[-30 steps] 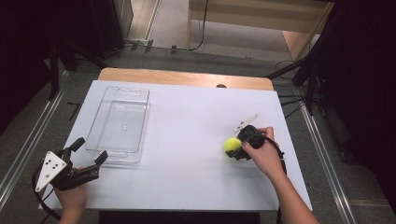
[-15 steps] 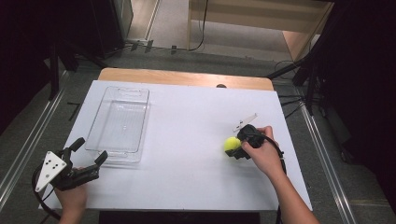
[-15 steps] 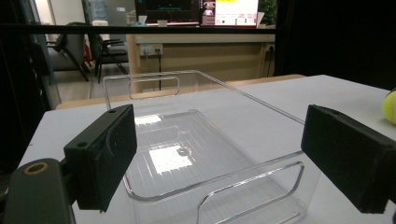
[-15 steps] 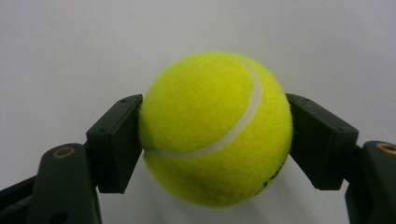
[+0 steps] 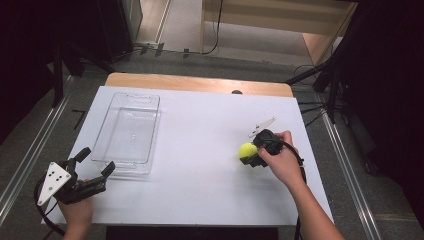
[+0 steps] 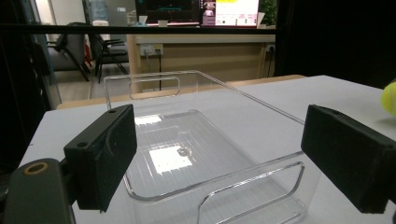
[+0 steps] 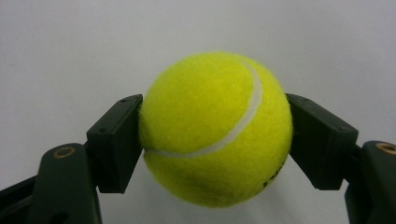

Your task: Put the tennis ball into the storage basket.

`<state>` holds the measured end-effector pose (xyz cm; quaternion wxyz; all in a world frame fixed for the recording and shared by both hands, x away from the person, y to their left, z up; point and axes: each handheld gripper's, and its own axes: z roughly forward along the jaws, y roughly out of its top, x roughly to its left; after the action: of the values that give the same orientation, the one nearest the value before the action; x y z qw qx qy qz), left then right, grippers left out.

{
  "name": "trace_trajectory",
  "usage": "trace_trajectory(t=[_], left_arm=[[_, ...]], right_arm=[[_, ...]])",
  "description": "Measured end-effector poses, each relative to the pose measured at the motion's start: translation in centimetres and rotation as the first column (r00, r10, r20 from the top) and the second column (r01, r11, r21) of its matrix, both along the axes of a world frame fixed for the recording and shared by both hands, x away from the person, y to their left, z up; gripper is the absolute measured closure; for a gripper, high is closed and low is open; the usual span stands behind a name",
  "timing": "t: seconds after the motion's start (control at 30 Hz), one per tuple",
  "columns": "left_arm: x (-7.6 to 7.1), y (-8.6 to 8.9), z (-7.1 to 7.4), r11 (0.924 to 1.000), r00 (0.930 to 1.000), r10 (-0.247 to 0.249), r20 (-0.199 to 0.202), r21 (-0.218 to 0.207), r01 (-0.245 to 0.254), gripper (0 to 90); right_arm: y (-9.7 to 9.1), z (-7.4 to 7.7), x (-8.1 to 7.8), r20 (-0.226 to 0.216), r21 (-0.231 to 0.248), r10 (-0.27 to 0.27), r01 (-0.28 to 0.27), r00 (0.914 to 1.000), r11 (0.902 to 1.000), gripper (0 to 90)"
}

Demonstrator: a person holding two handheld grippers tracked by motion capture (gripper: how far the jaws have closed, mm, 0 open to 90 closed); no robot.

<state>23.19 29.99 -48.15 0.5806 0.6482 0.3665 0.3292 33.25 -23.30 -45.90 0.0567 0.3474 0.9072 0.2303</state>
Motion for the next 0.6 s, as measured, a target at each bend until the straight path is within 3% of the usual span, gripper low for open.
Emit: trace_trajectory(t=[0.6], left_arm=[[0.0, 0.0, 0.0, 1.0000, 1.0000, -0.004, 0.002, -0.004, 0.004, 11.1]], right_arm=[[1.7, 1.6, 0.7, 0.024, 0.007, 0.030, -0.030, 0.9993, 0.9995, 23.5]])
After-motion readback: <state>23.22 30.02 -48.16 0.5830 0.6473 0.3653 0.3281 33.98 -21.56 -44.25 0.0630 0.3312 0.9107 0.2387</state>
